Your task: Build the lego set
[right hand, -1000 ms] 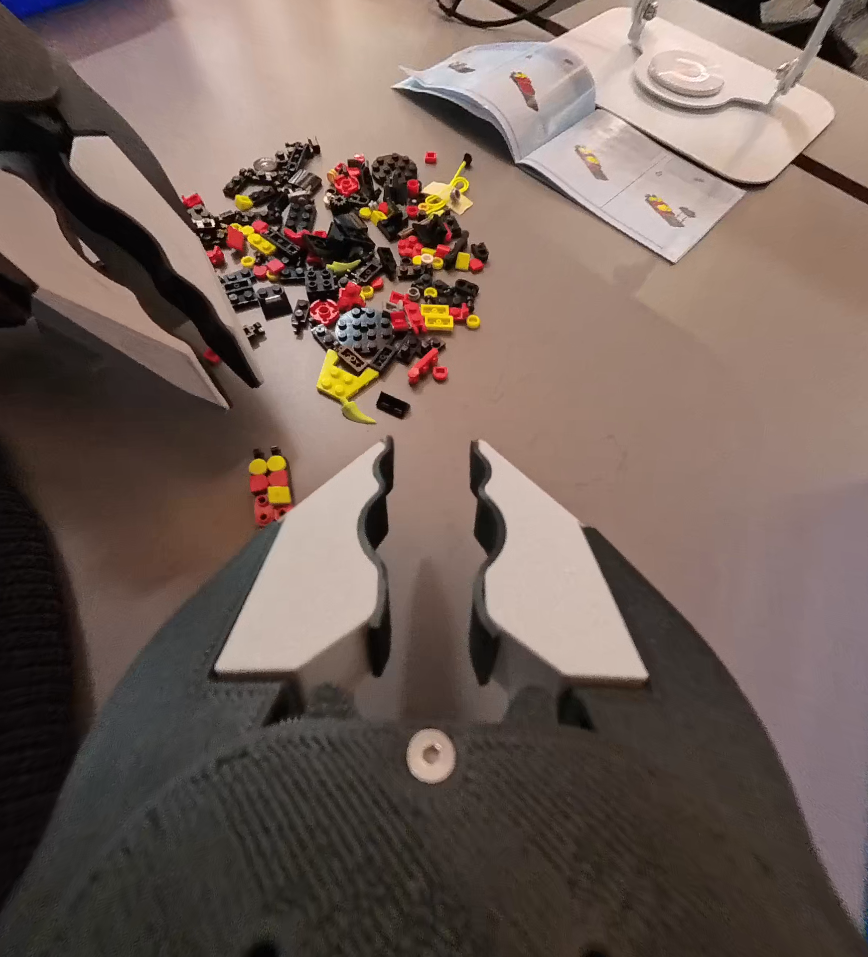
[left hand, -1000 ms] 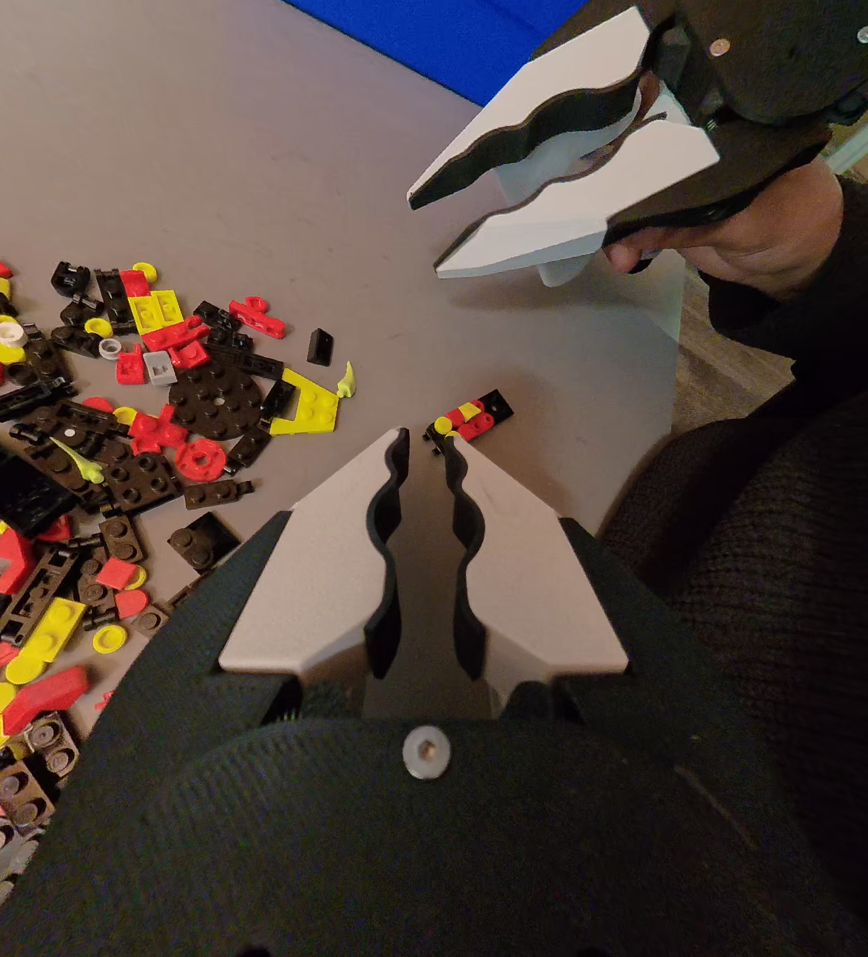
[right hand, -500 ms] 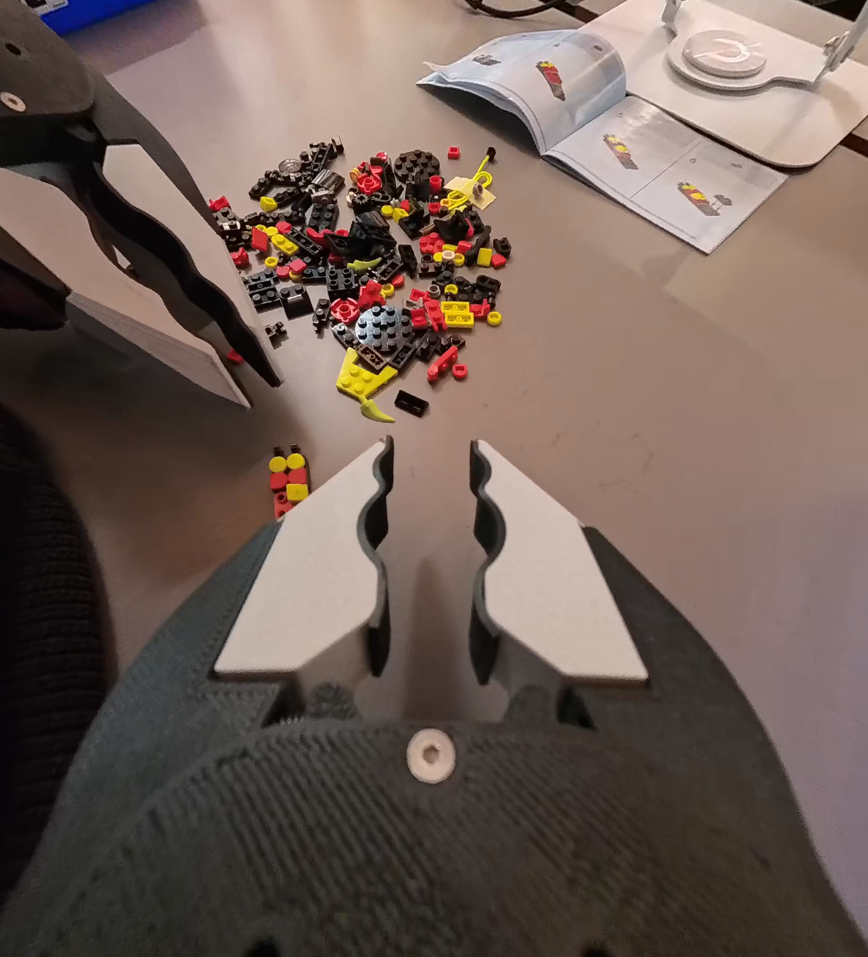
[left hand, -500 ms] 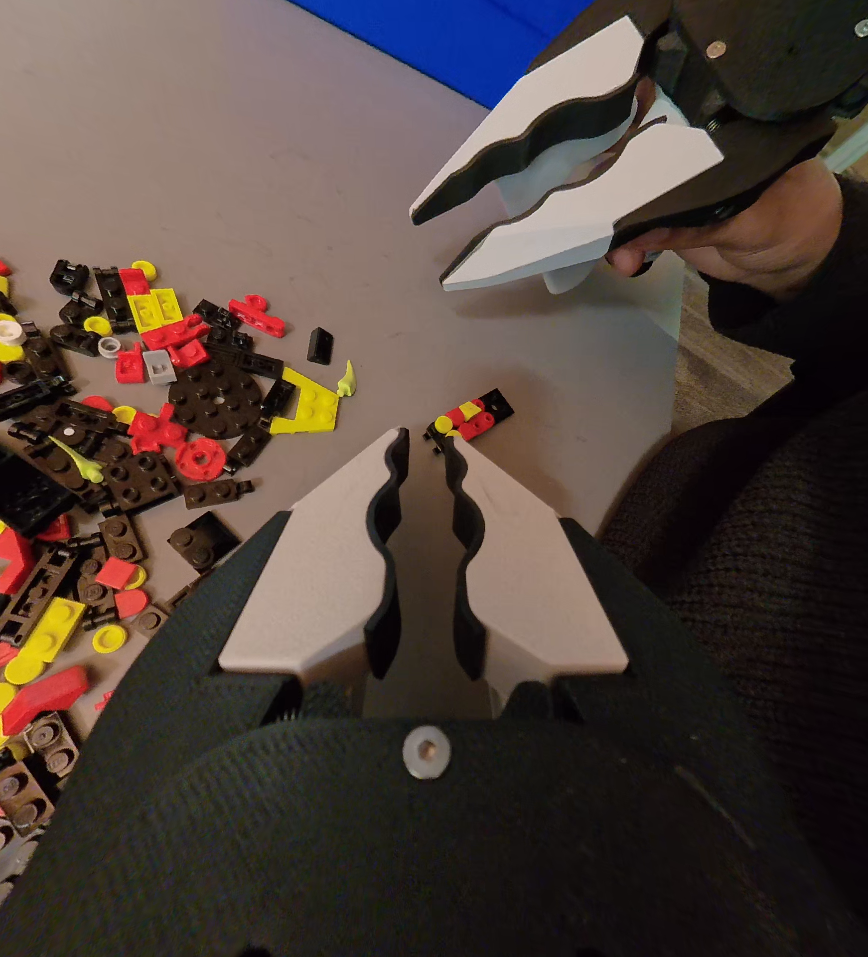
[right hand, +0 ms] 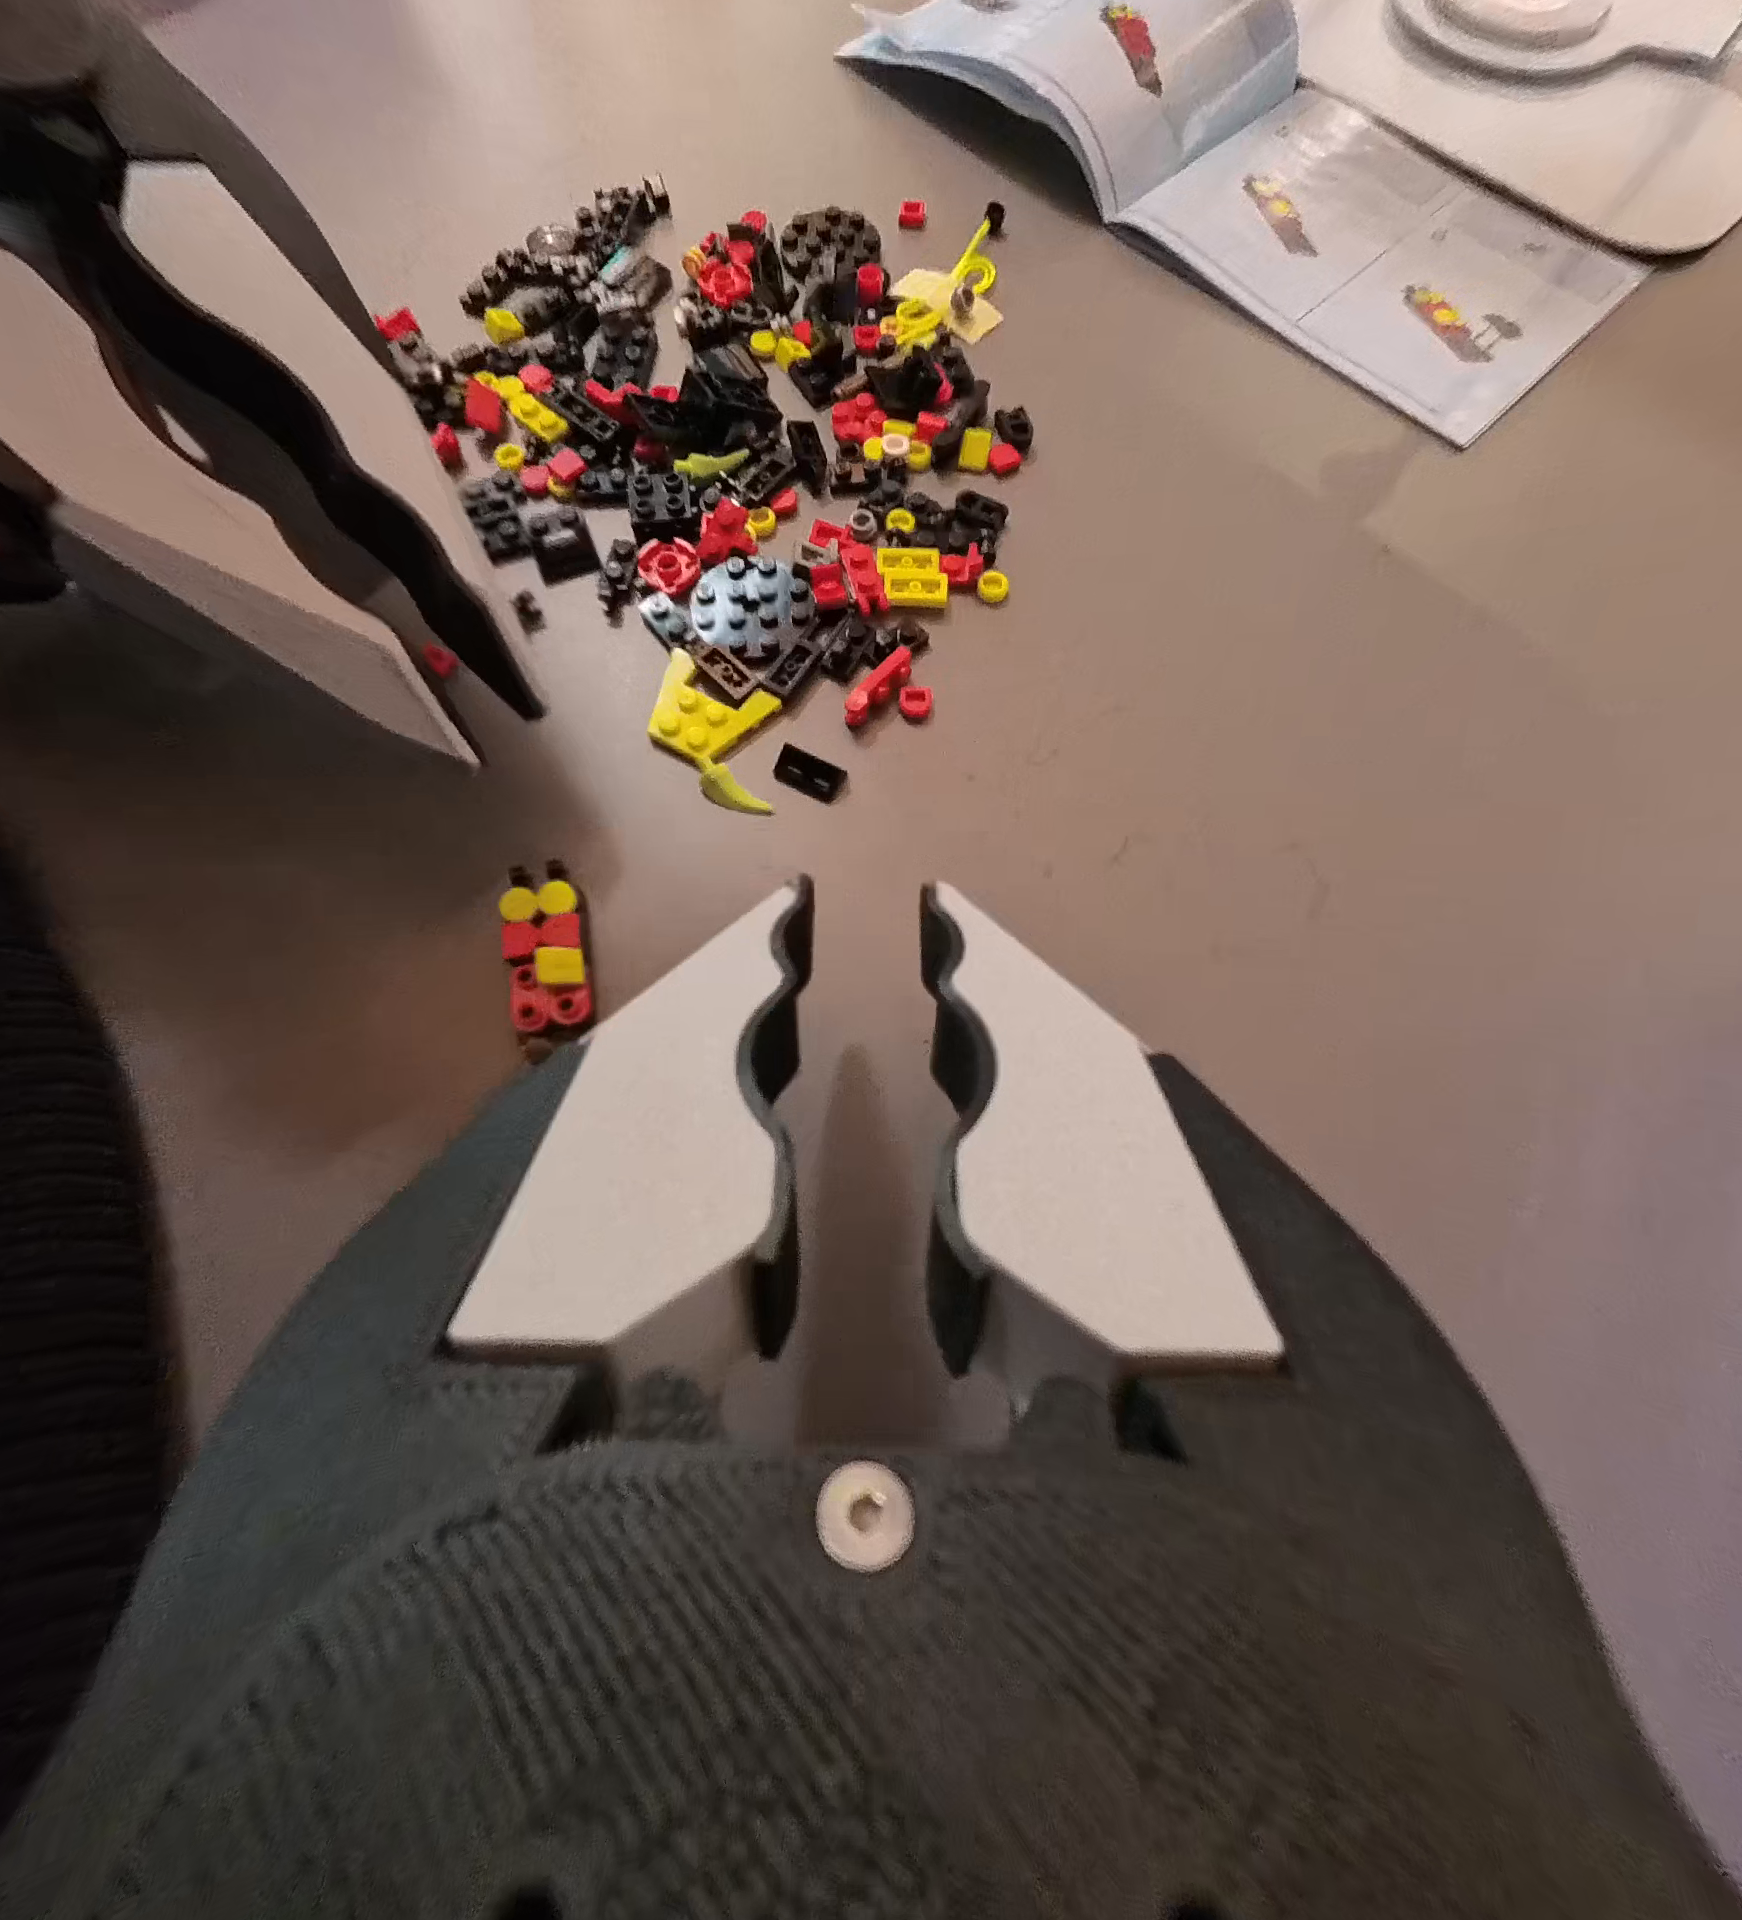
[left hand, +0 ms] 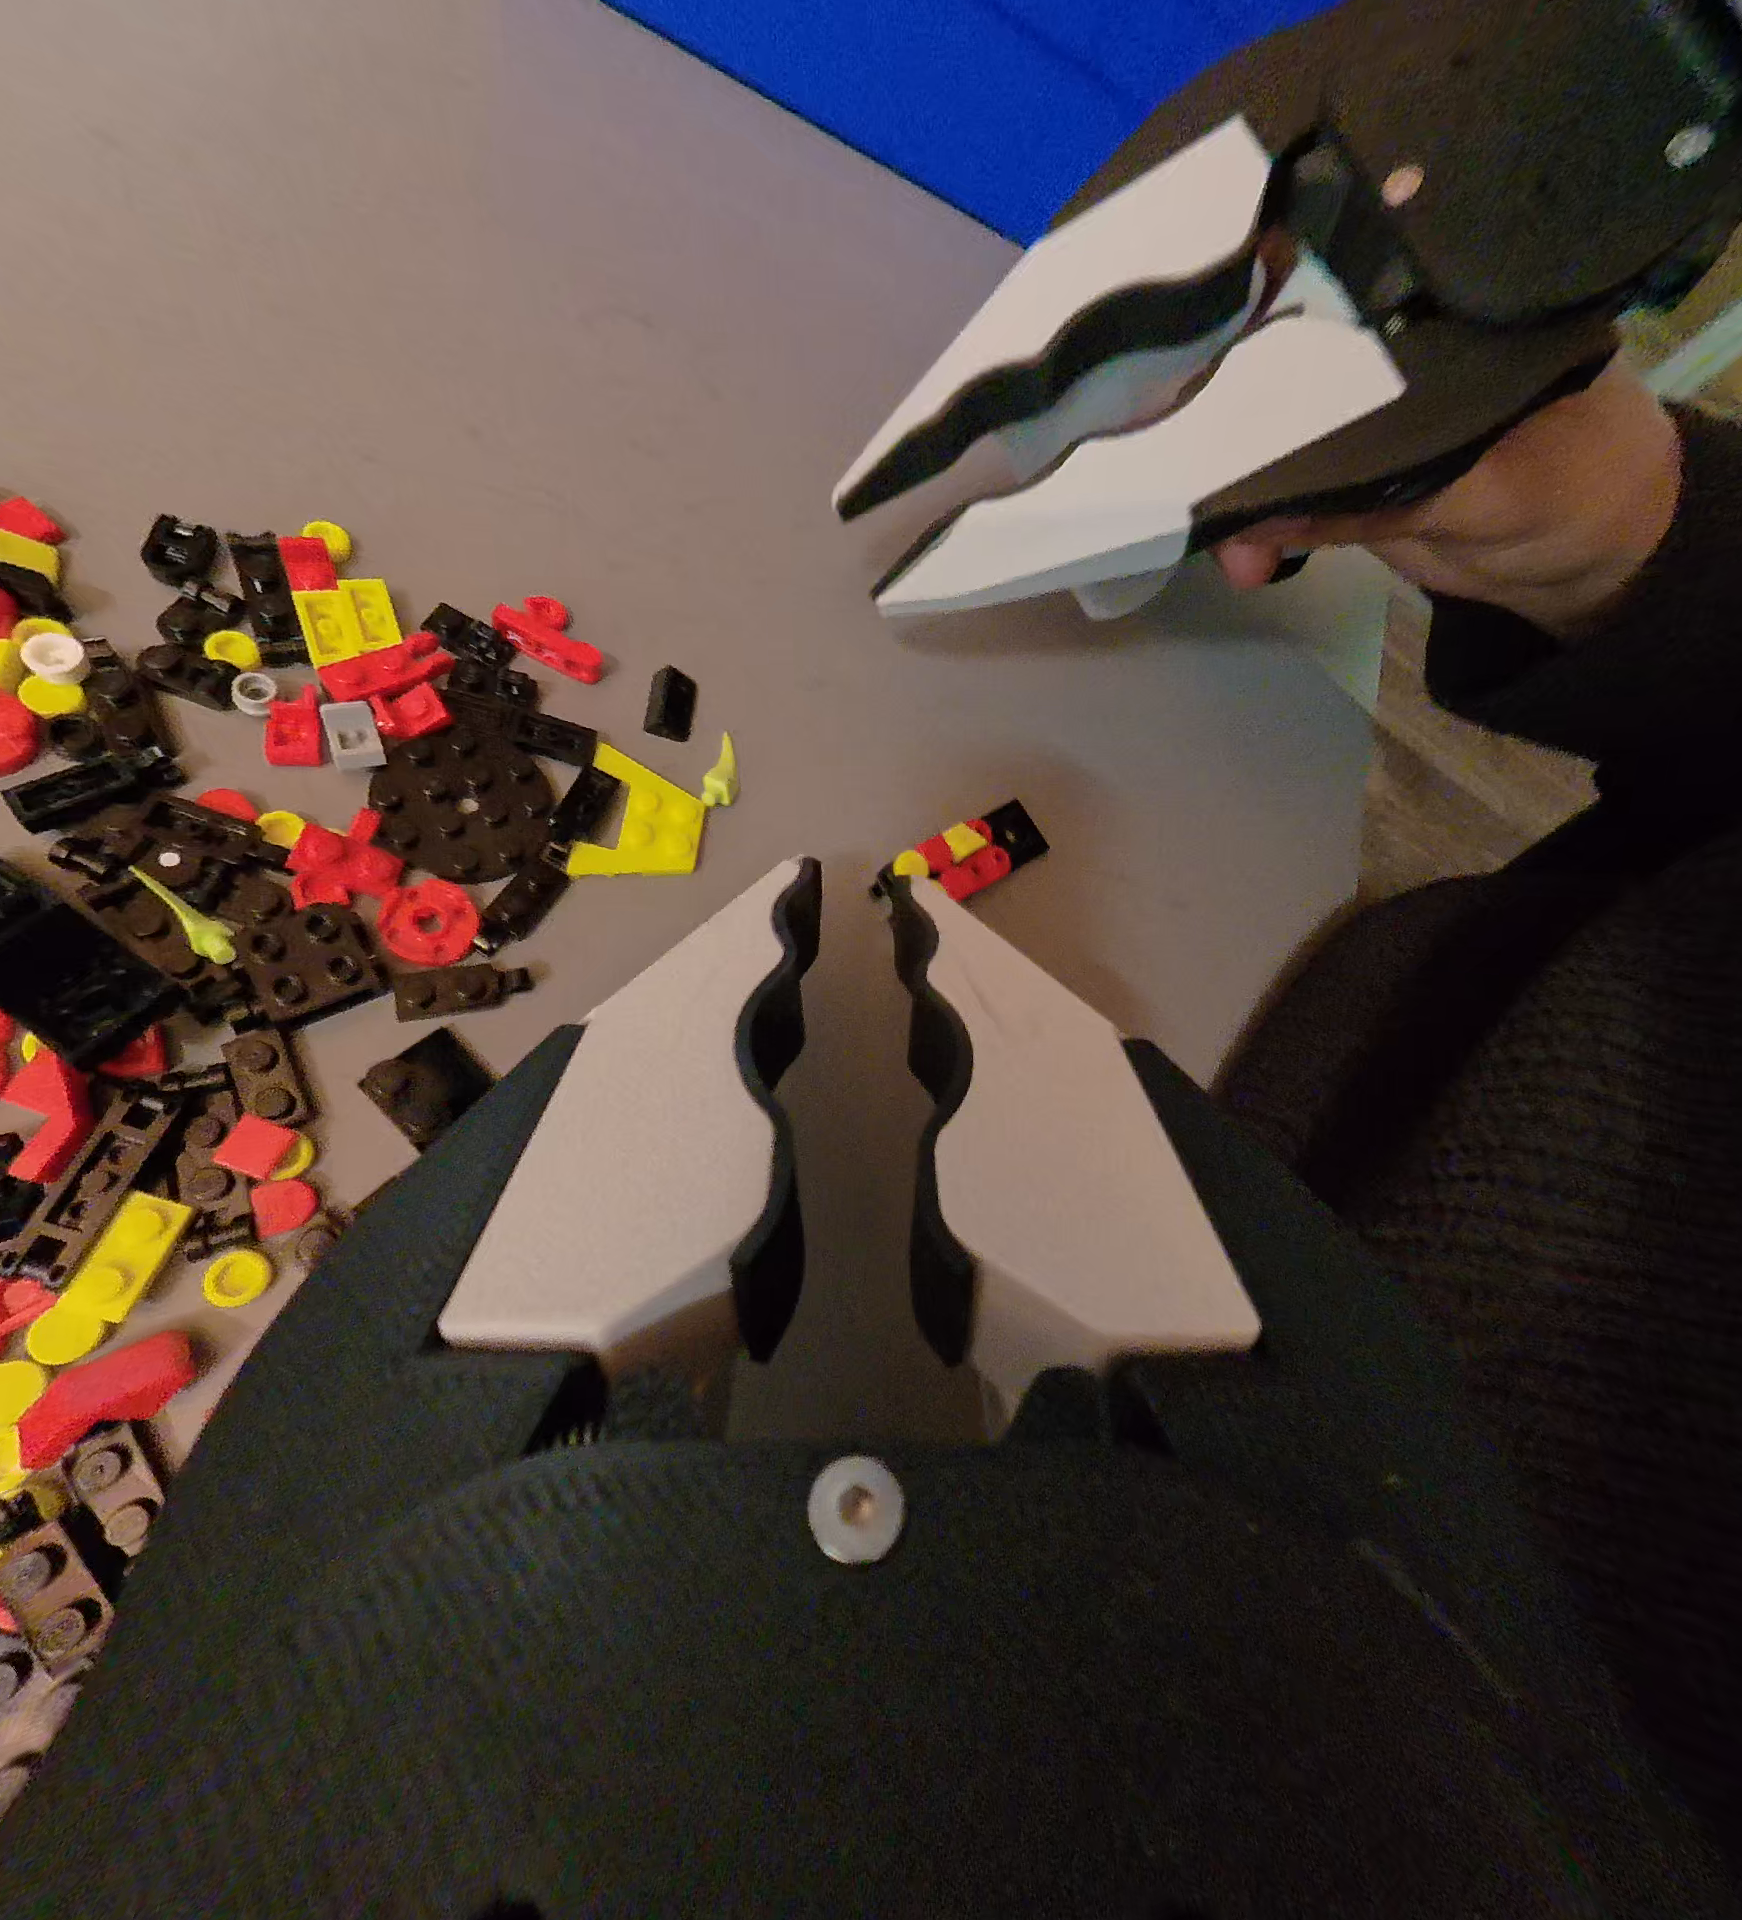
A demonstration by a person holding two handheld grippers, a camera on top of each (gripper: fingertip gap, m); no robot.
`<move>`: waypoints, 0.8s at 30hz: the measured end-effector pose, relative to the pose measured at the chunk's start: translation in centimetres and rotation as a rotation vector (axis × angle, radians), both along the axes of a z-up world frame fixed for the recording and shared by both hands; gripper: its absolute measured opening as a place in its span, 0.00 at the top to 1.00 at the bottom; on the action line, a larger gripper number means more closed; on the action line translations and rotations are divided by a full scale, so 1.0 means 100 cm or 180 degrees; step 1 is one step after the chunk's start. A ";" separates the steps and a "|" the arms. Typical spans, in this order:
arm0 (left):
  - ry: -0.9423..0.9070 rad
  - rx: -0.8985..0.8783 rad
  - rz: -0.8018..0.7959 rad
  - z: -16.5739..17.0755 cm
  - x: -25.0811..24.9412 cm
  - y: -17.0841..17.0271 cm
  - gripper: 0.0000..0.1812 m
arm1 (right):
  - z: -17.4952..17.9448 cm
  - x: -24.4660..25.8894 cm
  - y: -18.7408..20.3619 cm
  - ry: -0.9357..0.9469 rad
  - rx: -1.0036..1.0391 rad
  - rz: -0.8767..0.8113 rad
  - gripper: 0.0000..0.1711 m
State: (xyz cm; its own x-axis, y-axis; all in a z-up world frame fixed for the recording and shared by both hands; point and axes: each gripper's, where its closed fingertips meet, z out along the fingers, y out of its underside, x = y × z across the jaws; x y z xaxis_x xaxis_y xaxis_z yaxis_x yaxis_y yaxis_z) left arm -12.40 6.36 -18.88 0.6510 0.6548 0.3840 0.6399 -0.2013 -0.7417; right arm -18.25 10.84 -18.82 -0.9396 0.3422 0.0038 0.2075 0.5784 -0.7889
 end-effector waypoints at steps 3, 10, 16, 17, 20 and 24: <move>-0.0034 0.0145 0.0141 0.006 -0.006 -0.004 0.94 | -0.009 -0.010 -0.003 -0.0204 0.0041 -0.0051 0.88; 0.0130 0.0395 0.0647 0.029 -0.013 -0.043 0.94 | 0.004 -0.039 -0.065 -0.0043 0.0082 0.0227 0.90; 0.0049 0.0688 0.0748 0.034 -0.010 -0.057 0.94 | -0.009 -0.057 -0.115 -0.0215 0.0130 0.0418 0.92; 0.0024 0.0707 0.0736 0.033 -0.010 -0.056 0.94 | -0.012 -0.059 -0.119 -0.0232 0.0152 0.0437 0.93; 0.0036 0.0644 0.0682 0.031 -0.008 -0.054 0.94 | -0.022 -0.069 -0.124 -0.0170 0.0301 0.0404 0.95; 0.0036 0.0616 0.0684 0.029 -0.009 -0.054 0.94 | -0.027 -0.077 -0.122 -0.0115 0.0381 0.0385 0.94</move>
